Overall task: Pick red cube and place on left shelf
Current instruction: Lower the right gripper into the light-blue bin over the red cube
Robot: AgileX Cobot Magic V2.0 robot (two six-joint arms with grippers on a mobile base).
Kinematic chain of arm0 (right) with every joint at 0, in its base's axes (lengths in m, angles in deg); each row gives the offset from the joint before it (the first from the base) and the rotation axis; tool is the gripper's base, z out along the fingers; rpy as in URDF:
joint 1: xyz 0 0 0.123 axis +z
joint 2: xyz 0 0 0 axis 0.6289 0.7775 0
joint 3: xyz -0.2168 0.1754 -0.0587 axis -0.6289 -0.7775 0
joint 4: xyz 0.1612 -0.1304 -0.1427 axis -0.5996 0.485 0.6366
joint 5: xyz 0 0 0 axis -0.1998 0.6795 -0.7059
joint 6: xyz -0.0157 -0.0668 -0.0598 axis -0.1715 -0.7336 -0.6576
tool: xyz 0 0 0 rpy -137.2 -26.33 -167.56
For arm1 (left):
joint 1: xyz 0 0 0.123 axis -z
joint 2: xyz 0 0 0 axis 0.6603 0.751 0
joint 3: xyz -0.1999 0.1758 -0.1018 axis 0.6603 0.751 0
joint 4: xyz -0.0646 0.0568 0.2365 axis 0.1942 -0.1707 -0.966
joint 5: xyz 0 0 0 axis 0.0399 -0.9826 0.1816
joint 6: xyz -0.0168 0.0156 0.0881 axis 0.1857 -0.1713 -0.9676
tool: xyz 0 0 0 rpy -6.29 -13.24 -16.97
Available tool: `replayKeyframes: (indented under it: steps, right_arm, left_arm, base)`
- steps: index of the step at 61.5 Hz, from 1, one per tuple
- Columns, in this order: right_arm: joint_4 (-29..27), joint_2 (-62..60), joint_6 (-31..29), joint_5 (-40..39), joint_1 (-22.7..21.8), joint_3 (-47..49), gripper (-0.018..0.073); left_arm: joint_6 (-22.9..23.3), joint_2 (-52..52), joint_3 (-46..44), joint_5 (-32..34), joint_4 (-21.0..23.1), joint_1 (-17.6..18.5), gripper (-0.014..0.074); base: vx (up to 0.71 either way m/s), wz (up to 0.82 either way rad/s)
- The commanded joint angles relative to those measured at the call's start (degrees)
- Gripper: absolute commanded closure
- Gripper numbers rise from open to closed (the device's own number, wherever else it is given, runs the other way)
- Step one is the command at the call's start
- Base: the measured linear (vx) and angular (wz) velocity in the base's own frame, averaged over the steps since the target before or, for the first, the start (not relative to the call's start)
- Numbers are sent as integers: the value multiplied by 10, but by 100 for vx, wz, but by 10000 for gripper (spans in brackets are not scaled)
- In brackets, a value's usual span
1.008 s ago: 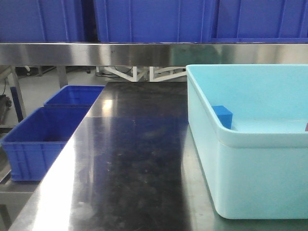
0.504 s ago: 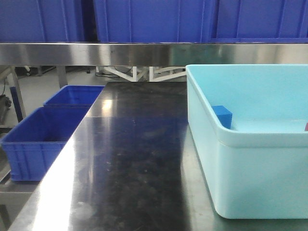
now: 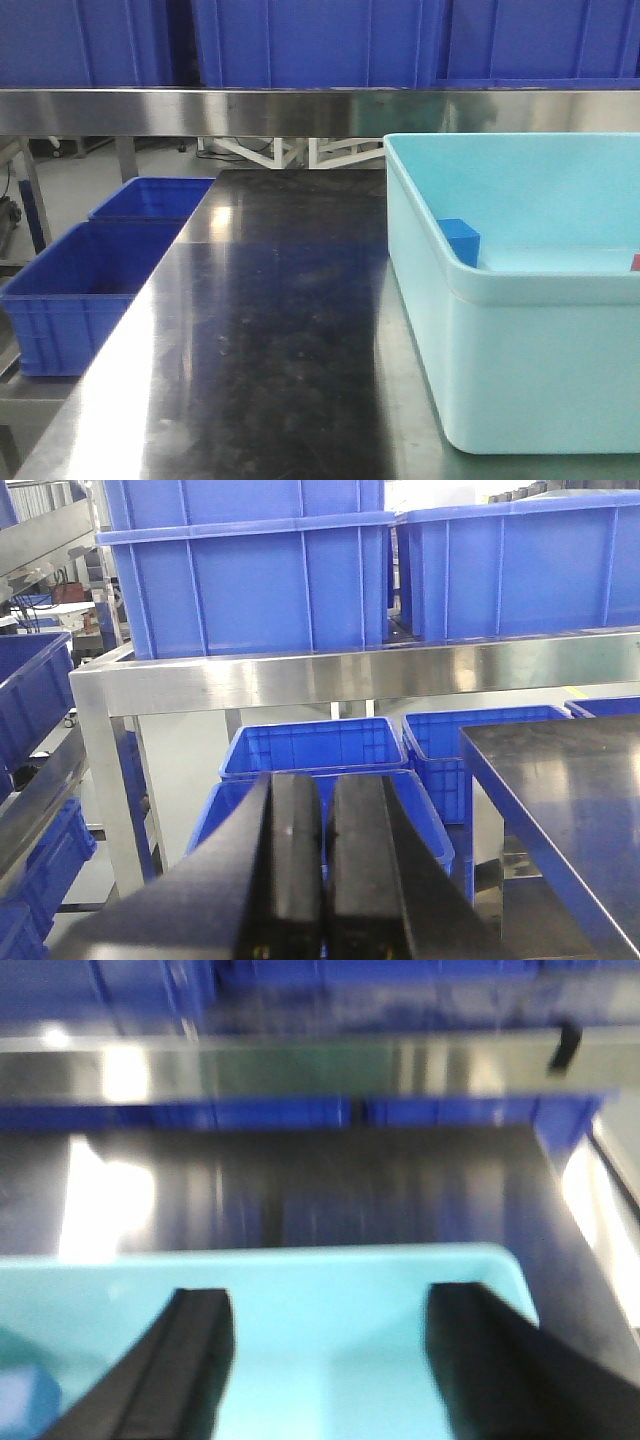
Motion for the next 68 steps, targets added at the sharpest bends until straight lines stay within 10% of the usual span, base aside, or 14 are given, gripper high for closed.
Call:
replayKeyframes:
  steps: [1,41,68]
  right_arm:
    - [-6,29,4,77,1,52,-63]
    - [-23,169,4,173,121,116,-55]
    - [-23,199,4,191,126,116,-55]
  left_arm:
    - [-1,4,13,48,3,2,491]
    - [-1,4,13,48,3,2,491]
    - [-1,4,13,48,3,2,491]
  base:
    - [0,0]
    - [0,0]
    - [0,0]
